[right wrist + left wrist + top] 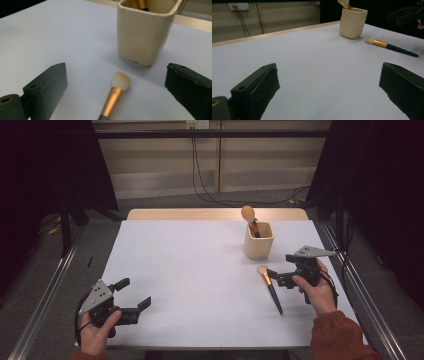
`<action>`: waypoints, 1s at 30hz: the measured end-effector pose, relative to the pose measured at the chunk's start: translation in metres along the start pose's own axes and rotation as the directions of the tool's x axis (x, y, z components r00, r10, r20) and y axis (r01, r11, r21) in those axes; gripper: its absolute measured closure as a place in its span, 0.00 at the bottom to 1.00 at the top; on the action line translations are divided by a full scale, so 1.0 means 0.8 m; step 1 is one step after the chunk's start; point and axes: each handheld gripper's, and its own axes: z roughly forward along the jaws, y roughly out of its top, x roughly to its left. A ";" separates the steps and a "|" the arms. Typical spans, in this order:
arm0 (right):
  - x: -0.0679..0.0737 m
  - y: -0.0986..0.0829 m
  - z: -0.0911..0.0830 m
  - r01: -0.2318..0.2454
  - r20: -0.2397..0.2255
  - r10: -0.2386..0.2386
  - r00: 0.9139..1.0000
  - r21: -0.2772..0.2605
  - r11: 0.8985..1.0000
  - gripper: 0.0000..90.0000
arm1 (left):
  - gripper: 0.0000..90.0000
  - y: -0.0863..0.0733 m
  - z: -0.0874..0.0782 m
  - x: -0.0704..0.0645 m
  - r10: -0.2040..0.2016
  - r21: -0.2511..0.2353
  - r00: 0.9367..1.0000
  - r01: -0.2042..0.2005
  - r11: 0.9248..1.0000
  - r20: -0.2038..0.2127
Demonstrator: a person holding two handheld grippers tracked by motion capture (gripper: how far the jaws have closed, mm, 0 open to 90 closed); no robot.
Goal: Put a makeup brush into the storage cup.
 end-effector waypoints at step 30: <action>-0.011 0.022 0.044 0.000 -0.010 0.005 1.000 0.456 0.890 0.04 | 0.04 0.000 0.005 -0.008 0.004 -0.002 1.000 -0.004 1.000 -0.026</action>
